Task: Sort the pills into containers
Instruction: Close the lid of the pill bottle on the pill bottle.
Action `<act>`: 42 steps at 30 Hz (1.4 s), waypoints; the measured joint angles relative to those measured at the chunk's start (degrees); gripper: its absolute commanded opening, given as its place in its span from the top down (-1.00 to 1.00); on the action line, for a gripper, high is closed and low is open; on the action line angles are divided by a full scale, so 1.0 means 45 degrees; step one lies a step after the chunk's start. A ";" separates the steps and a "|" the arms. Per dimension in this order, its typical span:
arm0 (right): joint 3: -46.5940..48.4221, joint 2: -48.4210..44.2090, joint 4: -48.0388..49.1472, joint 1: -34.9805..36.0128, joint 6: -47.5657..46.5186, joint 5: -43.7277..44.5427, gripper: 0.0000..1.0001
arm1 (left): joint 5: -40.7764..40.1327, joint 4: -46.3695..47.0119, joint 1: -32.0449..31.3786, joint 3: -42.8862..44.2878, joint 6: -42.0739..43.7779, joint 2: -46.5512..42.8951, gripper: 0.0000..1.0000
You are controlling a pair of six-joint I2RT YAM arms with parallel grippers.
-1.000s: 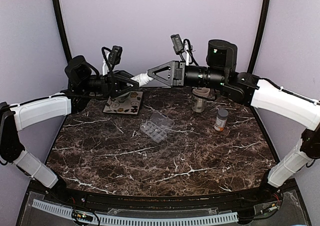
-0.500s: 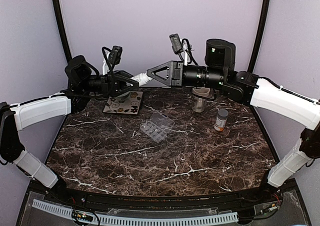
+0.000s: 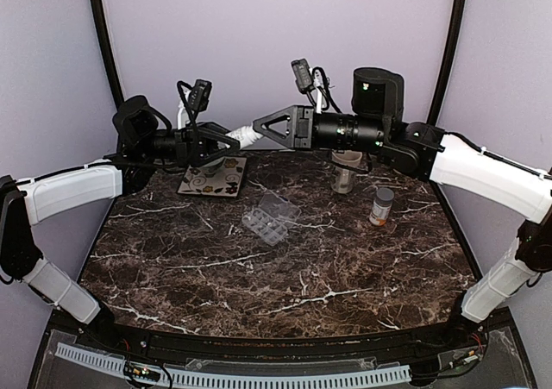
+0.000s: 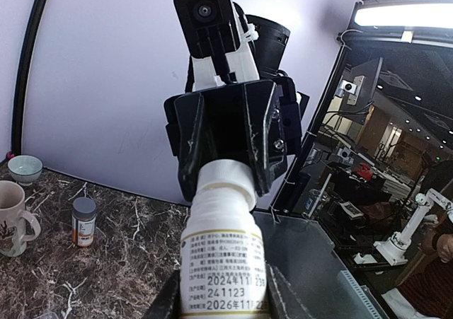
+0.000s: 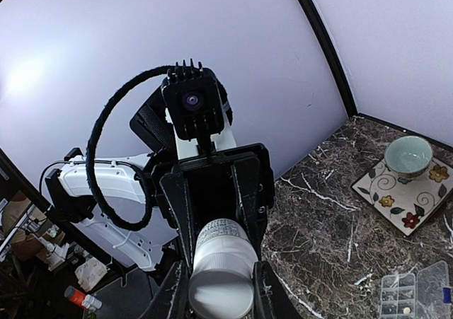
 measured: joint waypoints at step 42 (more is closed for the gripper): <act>-0.0219 0.0296 0.1137 -0.0379 0.0971 -0.1530 1.00 | 0.1069 0.1253 0.0019 0.0219 -0.1311 0.0418 1.00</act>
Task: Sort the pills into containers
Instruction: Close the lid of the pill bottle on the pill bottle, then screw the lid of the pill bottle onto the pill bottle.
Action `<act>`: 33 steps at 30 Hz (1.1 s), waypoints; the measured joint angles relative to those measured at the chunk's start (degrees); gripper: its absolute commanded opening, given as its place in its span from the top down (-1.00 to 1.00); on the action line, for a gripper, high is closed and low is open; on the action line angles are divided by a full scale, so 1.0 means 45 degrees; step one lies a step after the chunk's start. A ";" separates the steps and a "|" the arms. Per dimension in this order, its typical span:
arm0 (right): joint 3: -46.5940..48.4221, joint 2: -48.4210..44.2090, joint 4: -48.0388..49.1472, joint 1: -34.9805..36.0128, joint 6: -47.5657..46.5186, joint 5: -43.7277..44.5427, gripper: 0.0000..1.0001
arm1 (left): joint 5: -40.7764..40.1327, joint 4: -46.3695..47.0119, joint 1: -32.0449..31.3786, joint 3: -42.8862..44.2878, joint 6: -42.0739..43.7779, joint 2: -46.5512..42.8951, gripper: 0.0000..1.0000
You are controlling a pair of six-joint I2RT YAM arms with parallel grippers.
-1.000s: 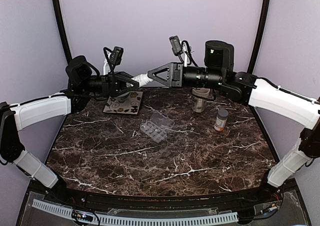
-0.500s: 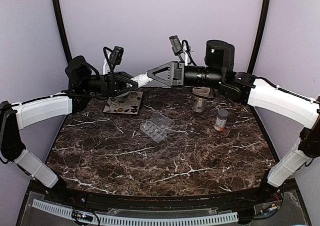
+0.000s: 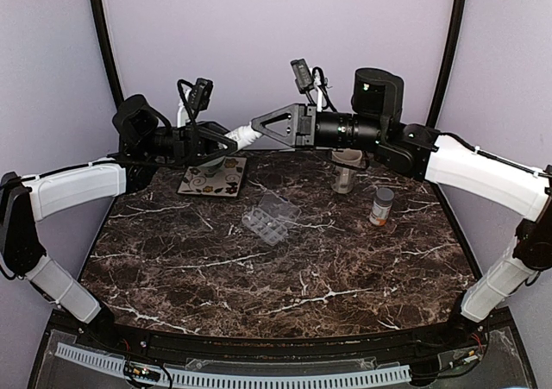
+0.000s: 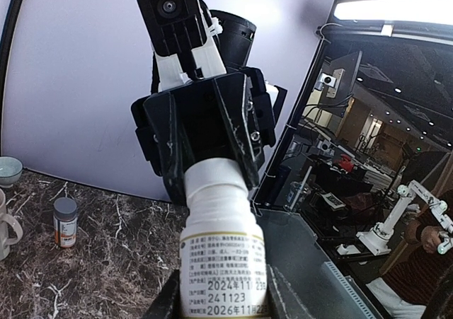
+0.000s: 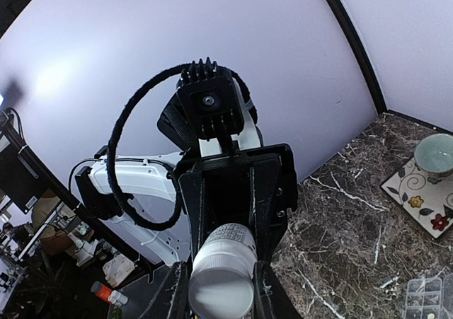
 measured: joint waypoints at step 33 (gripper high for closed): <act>-0.0209 -0.0262 0.0432 0.0384 -0.0369 0.1486 1.00 | -0.0461 0.0029 0.0010 0.0379 0.0355 0.0112 1.00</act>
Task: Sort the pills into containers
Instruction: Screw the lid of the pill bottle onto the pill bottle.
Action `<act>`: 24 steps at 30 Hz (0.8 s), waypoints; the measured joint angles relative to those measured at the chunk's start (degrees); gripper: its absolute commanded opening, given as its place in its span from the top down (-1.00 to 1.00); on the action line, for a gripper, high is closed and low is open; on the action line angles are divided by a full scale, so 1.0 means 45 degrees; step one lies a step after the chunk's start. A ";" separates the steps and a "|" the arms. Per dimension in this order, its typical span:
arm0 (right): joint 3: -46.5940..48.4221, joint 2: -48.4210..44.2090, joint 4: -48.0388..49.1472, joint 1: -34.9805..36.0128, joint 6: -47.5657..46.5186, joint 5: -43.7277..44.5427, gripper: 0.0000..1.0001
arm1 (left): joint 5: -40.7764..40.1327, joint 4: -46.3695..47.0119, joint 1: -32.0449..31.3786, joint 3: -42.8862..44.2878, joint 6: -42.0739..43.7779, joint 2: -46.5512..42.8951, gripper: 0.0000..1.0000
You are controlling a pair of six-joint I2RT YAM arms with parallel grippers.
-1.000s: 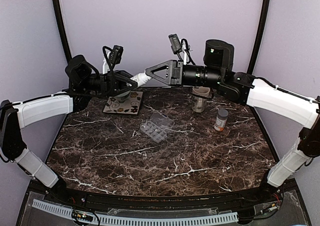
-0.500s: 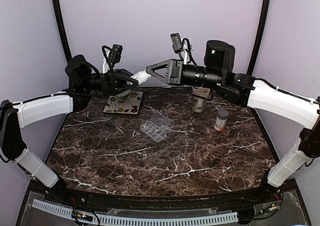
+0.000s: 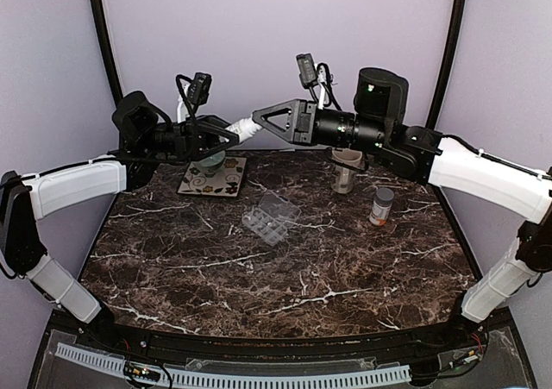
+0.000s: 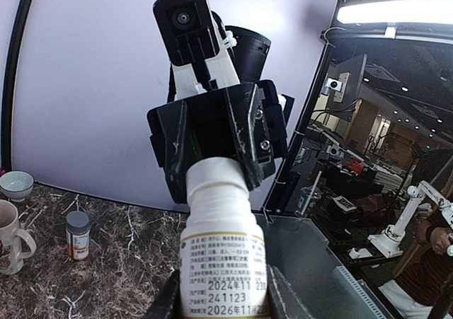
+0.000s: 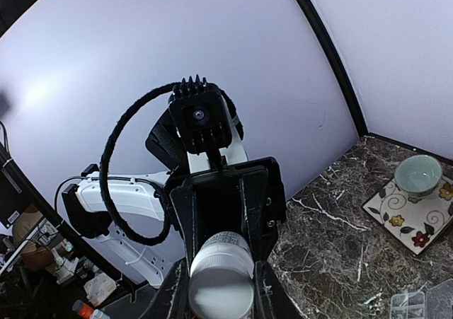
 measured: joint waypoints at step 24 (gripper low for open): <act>-0.0452 -0.0471 -0.0015 0.0593 -0.1214 0.1375 1.00 | 0.0257 0.0656 -0.0063 0.0000 -0.0763 0.0087 1.00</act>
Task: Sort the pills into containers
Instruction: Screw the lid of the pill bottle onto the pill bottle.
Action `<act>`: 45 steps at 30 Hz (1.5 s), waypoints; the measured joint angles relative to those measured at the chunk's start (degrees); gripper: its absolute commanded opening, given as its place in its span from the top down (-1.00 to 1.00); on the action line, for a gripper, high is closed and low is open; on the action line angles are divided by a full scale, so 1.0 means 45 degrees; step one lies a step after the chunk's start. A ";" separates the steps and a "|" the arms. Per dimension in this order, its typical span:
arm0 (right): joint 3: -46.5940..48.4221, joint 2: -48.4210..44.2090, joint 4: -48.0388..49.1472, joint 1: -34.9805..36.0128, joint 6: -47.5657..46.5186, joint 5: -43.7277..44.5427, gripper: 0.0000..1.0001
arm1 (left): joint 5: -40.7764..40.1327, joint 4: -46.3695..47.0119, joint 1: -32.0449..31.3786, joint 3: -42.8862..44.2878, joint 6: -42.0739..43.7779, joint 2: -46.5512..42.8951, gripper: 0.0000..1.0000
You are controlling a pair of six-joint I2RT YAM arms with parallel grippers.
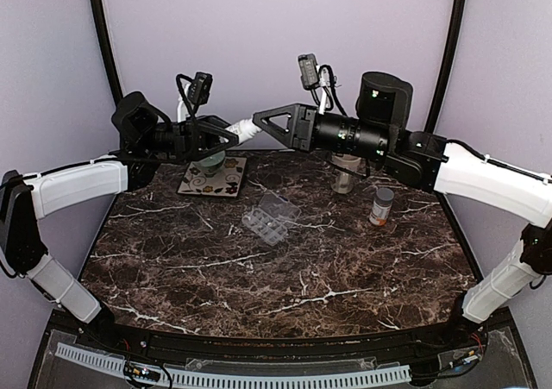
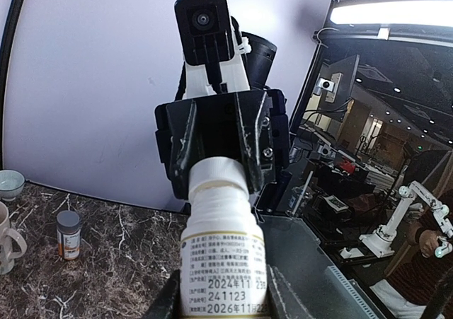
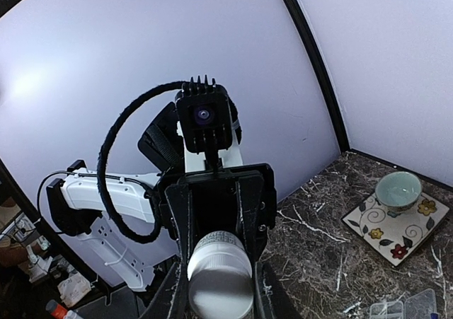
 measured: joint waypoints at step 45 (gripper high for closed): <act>0.0262 0.0141 0.0136 -0.0087 0.0219 -0.0325 1.00 | 0.0131 0.0257 -0.0102 0.0690 -0.0801 0.0296 1.00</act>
